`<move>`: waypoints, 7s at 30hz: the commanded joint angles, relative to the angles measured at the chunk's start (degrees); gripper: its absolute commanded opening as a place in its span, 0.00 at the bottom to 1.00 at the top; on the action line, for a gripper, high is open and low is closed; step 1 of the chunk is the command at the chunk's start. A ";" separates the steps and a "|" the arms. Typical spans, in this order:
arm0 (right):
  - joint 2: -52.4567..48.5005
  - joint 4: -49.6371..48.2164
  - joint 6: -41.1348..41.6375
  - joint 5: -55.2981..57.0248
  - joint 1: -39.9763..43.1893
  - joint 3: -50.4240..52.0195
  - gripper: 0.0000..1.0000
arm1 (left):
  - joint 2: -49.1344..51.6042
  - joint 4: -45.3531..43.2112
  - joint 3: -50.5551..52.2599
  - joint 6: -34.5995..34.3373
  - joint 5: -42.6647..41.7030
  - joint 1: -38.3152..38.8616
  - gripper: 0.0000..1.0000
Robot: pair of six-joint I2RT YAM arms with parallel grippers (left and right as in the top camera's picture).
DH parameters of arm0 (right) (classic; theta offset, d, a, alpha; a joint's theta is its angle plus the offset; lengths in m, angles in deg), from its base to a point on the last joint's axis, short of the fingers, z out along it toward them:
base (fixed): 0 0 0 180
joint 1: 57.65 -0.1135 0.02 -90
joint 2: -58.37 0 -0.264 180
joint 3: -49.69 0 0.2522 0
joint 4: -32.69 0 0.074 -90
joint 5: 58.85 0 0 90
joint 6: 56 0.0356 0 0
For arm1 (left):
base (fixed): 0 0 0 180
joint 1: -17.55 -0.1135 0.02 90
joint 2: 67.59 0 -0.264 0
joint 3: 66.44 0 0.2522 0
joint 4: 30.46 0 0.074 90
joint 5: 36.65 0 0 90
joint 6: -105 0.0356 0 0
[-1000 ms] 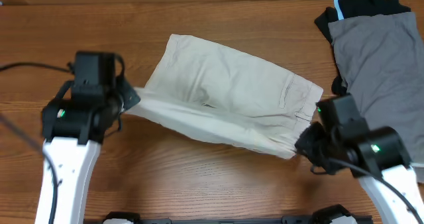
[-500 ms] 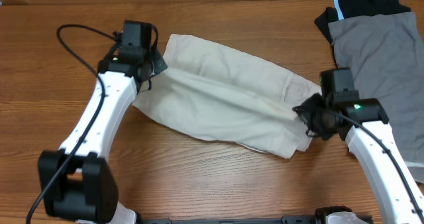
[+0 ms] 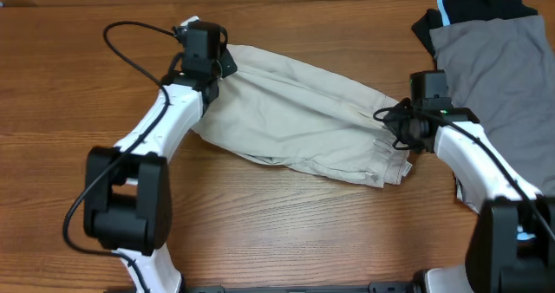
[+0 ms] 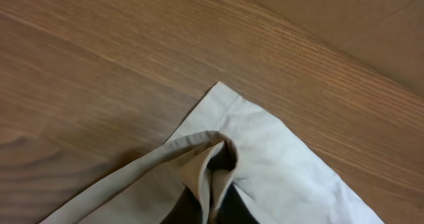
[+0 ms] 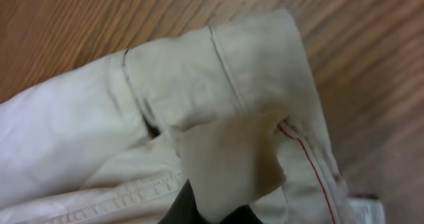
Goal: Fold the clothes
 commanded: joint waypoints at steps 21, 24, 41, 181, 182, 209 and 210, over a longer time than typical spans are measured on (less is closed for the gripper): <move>6.80 28.59 -9.60 0.37 2.03 -10.03 1.00 | -3.50 31.95 -15.74 17.86 1.33 0.68 1.00; 6.69 27.17 -9.99 -3.04 1.97 -6.47 1.00 | -3.50 35.95 -16.96 18.82 0.83 0.68 1.00; 6.49 8.85 -9.94 -15.08 -1.60 12.72 1.00 | -3.45 41.48 -16.94 19.67 0.81 0.79 1.00; -8.61 8.81 -33.73 -19.71 7.30 -13.42 1.00 | 16.00 67.93 -33.97 25.79 -12.02 -1.25 1.00; -8.90 8.74 -34.14 -19.96 7.30 -13.42 1.00 | 16.00 68.02 -35.63 25.79 -12.04 -1.29 1.00; -27.50 2.23 -33.51 -41.57 6.91 -13.38 0.60 | 16.74 61.13 -33.88 24.94 -10.73 -8.02 0.90; -27.50 2.12 -33.51 -41.57 6.91 -13.38 0.53 | 16.79 60.54 -32.96 24.39 -10.73 -8.02 0.87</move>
